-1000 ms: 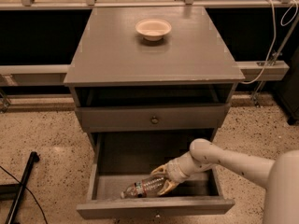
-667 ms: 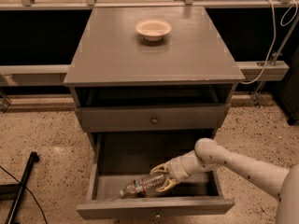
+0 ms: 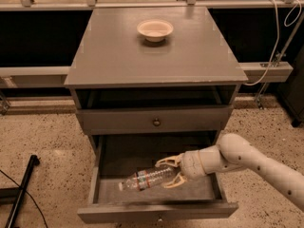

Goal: Pick water bottle from middle drawer and place on counter

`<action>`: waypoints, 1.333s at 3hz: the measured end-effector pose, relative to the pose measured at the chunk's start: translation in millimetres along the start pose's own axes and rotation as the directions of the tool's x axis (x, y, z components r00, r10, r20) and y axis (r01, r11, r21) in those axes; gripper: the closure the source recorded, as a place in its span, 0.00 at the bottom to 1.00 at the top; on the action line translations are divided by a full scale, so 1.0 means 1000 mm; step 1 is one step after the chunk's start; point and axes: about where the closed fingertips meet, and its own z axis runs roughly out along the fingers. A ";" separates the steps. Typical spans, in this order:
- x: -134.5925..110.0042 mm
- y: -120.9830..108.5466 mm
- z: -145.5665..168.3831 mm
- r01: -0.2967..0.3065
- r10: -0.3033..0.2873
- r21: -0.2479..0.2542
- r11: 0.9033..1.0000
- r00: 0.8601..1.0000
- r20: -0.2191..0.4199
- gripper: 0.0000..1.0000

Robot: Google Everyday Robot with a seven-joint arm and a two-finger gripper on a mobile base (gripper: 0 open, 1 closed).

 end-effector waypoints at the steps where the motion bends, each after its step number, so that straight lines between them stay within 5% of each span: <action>1: -0.050 -0.026 -0.034 0.086 -0.087 0.051 0.995 0.996 0.017 1.00; 2: -0.105 -0.077 -0.083 0.160 -0.158 0.073 0.984 0.987 -0.042 1.00; 3: -0.137 -0.121 -0.135 0.172 -0.167 0.088 0.981 0.984 -0.061 1.00; 4: -0.158 -0.163 -0.188 0.112 -0.104 0.086 0.990 0.991 -0.086 1.00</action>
Offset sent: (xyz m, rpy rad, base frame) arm 0.0185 -0.0151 0.2247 -0.0223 -0.2749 -0.0058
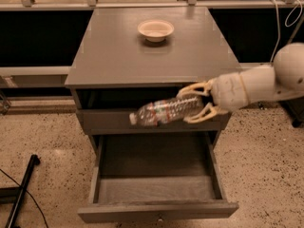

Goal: Pick water bottle from middle drawer and place on counter

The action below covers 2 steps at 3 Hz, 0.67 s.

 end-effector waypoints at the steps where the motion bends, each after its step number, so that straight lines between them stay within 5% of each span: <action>1: 0.003 -0.024 -0.030 -0.029 0.030 0.047 0.998 0.999 -0.027 1.00; 2: 0.003 -0.029 -0.030 -0.025 0.027 0.057 0.998 0.999 -0.034 1.00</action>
Offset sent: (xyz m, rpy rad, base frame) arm 0.0163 -0.0211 0.0246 0.0068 0.0078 -0.0582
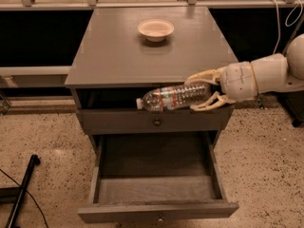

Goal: Pick water bottle from middle drawer and place on counter

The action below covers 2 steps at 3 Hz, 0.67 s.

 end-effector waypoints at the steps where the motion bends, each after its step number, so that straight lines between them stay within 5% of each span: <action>1: 0.000 -0.032 -0.009 0.007 -0.001 0.084 0.996 0.998 -0.066 1.00; 2: 0.015 -0.089 -0.029 -0.101 0.129 0.272 0.957 0.988 -0.088 1.00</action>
Offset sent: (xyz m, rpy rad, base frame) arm 0.1100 -0.0314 0.0954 0.1764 -0.0545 -0.4623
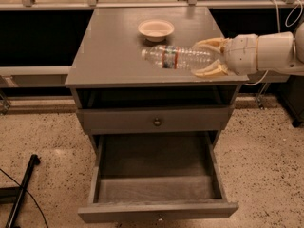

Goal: Pick water bottle from middle drawer and place on counter

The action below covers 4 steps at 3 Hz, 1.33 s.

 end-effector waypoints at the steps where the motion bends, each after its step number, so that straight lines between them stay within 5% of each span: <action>1: 0.024 -0.024 -0.001 -0.165 0.166 0.096 0.982 0.986 0.005 1.00; 2: 0.072 -0.032 0.012 -0.397 0.402 0.135 0.908 0.915 -0.015 1.00; 3: 0.096 -0.028 0.021 -0.504 0.511 0.107 0.857 0.859 -0.045 1.00; 4: 0.095 -0.027 0.022 -0.512 0.518 0.105 0.853 0.854 -0.044 0.82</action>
Offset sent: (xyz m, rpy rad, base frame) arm 0.0869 -0.0557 -0.0544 0.3051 0.4163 -0.4098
